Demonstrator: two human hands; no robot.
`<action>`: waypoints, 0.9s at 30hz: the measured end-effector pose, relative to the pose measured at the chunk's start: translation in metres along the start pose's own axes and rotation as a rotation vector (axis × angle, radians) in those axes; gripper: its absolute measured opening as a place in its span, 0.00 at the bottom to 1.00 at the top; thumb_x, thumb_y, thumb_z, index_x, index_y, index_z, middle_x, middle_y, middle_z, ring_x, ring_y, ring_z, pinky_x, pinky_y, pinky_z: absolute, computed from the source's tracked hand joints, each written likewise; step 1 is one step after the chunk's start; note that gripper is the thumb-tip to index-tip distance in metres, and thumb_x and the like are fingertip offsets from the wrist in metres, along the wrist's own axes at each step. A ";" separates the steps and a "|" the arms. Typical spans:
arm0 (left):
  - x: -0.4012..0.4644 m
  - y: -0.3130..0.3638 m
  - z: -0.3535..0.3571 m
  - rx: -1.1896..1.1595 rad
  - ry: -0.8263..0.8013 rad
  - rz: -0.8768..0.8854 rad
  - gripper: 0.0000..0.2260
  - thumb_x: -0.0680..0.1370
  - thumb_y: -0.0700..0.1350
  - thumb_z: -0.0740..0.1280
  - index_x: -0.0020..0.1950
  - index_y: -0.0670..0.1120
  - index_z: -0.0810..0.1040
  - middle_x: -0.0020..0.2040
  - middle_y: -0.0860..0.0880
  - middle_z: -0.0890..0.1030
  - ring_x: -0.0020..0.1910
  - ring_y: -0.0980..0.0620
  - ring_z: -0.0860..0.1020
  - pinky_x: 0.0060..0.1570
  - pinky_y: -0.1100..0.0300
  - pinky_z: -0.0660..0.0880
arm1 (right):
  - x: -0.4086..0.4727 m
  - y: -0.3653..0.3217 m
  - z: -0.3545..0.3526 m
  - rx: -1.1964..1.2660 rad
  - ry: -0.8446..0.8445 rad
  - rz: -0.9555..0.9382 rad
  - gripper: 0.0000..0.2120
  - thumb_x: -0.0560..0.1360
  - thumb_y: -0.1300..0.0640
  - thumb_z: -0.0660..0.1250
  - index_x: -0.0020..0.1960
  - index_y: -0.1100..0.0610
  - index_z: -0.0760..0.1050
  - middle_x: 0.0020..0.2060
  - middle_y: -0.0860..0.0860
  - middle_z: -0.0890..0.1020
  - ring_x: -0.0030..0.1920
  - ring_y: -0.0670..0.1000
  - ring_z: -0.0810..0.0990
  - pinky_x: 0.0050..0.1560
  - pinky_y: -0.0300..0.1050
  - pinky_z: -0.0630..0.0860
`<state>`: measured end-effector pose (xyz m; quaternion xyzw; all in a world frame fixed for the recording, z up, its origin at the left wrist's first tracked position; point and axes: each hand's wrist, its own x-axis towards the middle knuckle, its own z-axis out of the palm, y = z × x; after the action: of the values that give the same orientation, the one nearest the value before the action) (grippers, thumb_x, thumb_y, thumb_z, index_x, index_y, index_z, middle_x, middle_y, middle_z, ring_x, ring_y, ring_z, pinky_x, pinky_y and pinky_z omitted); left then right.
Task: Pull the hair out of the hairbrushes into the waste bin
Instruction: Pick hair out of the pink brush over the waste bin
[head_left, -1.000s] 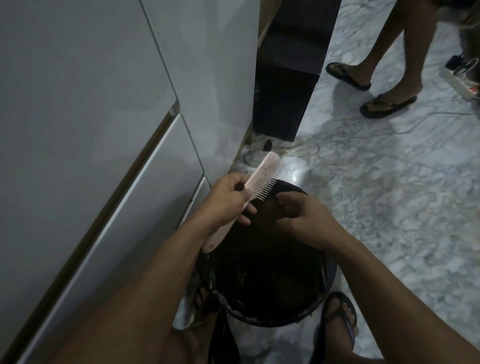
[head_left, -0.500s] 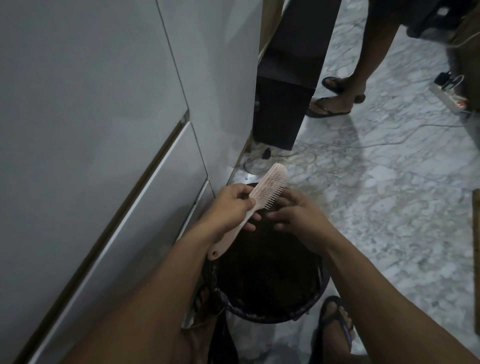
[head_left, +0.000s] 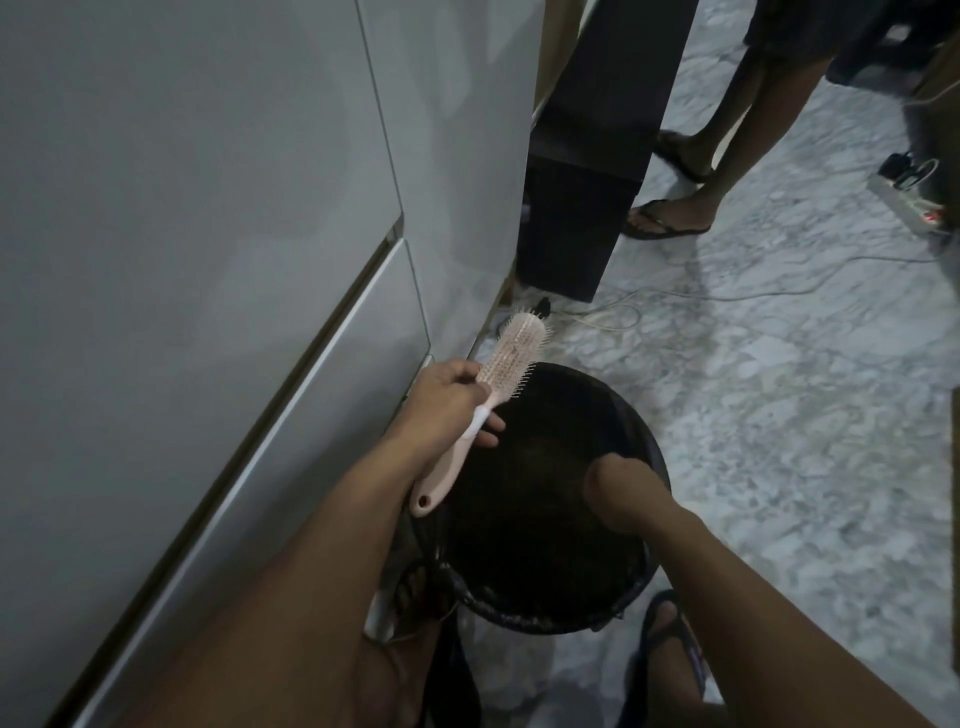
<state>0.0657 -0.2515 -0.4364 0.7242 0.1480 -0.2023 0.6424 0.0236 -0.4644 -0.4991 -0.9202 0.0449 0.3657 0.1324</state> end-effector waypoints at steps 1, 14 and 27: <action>-0.001 0.000 0.000 -0.009 -0.004 -0.003 0.07 0.80 0.34 0.61 0.48 0.43 0.75 0.56 0.35 0.79 0.30 0.50 0.82 0.28 0.57 0.78 | -0.001 0.000 0.001 -0.029 0.012 0.004 0.13 0.76 0.59 0.60 0.59 0.57 0.75 0.57 0.58 0.77 0.58 0.61 0.77 0.55 0.55 0.75; -0.008 -0.002 0.010 -0.017 -0.066 0.001 0.06 0.79 0.34 0.64 0.50 0.45 0.77 0.53 0.37 0.81 0.33 0.49 0.83 0.30 0.55 0.79 | -0.017 -0.056 -0.017 0.644 0.190 -0.531 0.11 0.75 0.58 0.69 0.56 0.49 0.80 0.51 0.43 0.83 0.54 0.41 0.79 0.54 0.39 0.73; -0.003 -0.004 -0.001 0.037 0.054 0.053 0.08 0.75 0.39 0.69 0.44 0.53 0.81 0.50 0.46 0.84 0.48 0.46 0.81 0.51 0.50 0.78 | 0.001 -0.015 0.007 0.252 0.106 -0.127 0.11 0.75 0.63 0.65 0.56 0.54 0.78 0.57 0.54 0.81 0.58 0.55 0.80 0.57 0.45 0.75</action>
<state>0.0611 -0.2497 -0.4380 0.7447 0.1423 -0.1684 0.6300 0.0220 -0.4480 -0.5013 -0.9152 0.0390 0.2989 0.2673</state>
